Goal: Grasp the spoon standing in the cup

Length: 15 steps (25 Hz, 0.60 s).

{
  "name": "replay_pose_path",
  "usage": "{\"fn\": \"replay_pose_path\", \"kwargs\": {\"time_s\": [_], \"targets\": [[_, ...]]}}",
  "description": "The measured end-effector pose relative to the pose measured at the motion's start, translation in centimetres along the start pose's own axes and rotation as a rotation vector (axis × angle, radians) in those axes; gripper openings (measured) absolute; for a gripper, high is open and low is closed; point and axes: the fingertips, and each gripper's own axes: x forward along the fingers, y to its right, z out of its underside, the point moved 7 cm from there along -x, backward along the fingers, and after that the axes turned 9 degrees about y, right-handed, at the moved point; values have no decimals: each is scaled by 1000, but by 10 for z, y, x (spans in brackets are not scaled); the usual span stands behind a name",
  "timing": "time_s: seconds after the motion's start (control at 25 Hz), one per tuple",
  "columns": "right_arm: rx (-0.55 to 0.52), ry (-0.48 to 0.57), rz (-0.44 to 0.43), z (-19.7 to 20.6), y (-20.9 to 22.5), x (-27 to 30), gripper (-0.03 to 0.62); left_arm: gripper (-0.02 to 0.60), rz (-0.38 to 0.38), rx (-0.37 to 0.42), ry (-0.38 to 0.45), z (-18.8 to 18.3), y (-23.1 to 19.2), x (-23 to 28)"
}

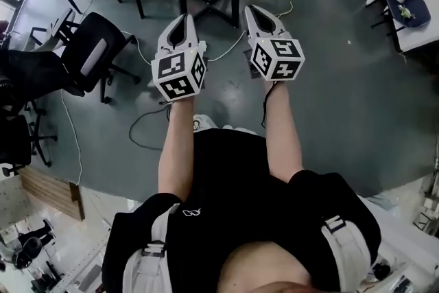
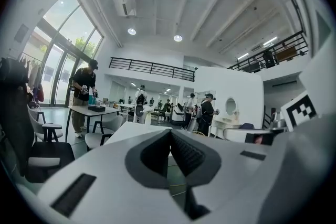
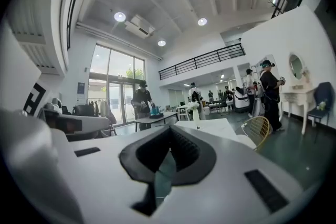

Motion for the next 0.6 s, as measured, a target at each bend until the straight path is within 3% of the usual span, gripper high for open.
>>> {"fn": "replay_pose_path", "kwargs": {"time_s": [0.16,0.6], "targets": [[18,-39,35,7,10,-5,9,15,9,-15,-8,3,1,-1],[12,-64,13,1,22,-12,8,15,13,-31,-23,4,14,-1]]}}
